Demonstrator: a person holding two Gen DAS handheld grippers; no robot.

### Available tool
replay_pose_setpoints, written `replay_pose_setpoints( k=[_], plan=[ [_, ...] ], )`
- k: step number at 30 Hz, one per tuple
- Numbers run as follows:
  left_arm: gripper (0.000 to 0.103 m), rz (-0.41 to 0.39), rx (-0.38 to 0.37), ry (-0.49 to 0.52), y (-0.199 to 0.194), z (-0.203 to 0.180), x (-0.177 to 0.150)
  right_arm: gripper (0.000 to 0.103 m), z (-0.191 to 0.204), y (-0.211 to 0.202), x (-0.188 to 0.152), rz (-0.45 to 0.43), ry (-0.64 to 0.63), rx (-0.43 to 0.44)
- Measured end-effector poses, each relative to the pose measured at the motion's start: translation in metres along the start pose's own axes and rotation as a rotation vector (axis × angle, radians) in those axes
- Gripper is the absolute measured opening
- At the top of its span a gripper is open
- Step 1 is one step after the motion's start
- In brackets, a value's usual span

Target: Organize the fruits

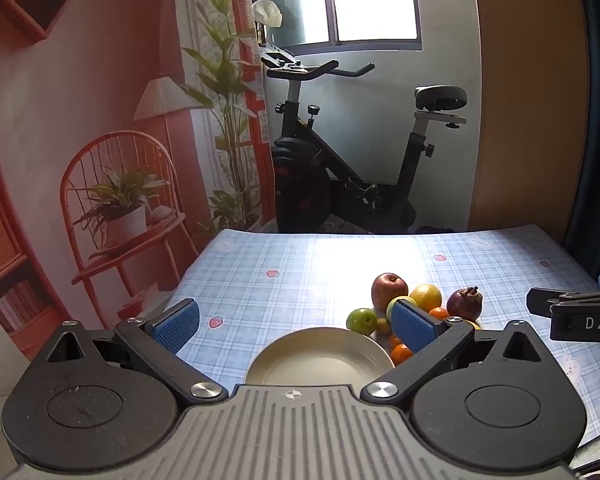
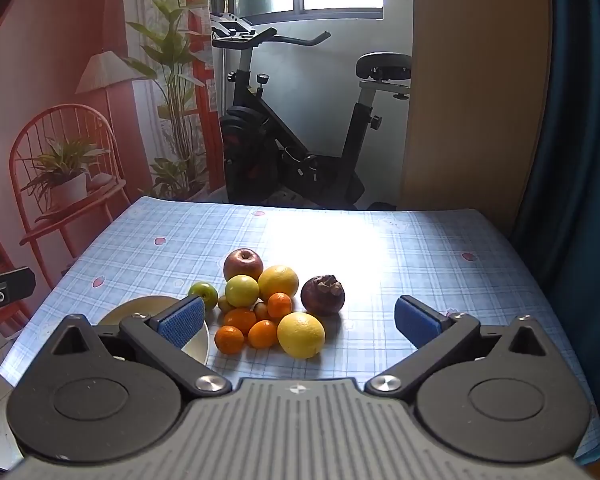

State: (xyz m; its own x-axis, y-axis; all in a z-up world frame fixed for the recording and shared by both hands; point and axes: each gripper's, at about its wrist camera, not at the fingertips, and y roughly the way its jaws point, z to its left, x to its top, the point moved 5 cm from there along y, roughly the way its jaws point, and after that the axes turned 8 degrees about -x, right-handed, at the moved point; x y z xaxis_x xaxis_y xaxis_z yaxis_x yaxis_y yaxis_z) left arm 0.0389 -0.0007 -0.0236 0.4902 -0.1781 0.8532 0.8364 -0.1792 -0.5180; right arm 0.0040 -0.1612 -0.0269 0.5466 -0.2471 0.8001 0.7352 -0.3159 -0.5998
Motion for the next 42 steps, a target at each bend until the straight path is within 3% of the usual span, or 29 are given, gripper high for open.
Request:
replay_pose_setpoints(
  k=[42],
  plan=[
    [0.103,-0.002,-0.042,-0.014,-0.0003,0.0000,-0.0023,0.103,0.0008,-0.0009,-0.0010,0.000,-0.001,0.000]
  ],
)
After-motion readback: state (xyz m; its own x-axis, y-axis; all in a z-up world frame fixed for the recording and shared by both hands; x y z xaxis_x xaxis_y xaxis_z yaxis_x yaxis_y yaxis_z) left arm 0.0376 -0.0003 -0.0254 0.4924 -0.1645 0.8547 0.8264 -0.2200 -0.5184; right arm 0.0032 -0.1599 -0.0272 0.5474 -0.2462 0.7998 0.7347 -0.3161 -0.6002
